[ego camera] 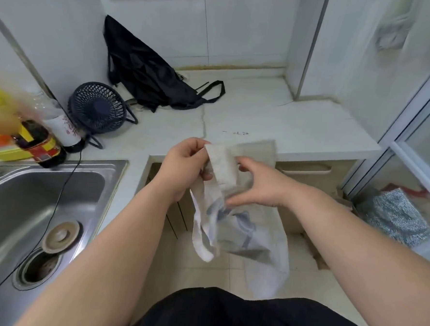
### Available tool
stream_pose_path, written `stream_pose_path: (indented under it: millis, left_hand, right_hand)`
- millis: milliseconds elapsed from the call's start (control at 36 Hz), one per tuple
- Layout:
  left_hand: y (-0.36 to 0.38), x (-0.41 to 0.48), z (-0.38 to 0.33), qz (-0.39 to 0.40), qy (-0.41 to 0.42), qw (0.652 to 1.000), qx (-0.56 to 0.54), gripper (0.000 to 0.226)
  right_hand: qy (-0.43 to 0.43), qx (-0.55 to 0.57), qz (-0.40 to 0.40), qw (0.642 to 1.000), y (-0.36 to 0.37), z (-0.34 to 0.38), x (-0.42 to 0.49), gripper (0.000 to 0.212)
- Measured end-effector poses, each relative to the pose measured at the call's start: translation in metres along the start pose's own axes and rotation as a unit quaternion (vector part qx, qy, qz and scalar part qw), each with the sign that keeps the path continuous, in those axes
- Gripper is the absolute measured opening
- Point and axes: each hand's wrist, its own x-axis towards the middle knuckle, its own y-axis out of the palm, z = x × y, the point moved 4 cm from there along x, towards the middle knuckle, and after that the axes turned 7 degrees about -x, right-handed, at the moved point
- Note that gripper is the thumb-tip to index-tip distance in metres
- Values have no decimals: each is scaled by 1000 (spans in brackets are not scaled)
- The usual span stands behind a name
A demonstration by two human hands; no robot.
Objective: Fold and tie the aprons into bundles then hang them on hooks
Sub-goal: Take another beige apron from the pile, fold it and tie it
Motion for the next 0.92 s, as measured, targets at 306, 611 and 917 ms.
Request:
stream_pose_path:
  millis: [306,611,917]
  left_hand:
    - [-16,1,15,116,-30,960,251,40]
    - [-24,11,24,-148,6,989,-26,15]
    - [-6,8,8,23,11,945,327,52]
  right_hand:
    - [-16,133,-204,970,-47,13,-2,35]
    - [29,-66,-203,976,-70,-11,-14,38]
    - [163,-223,-271,922,-78,-29,-21,44]
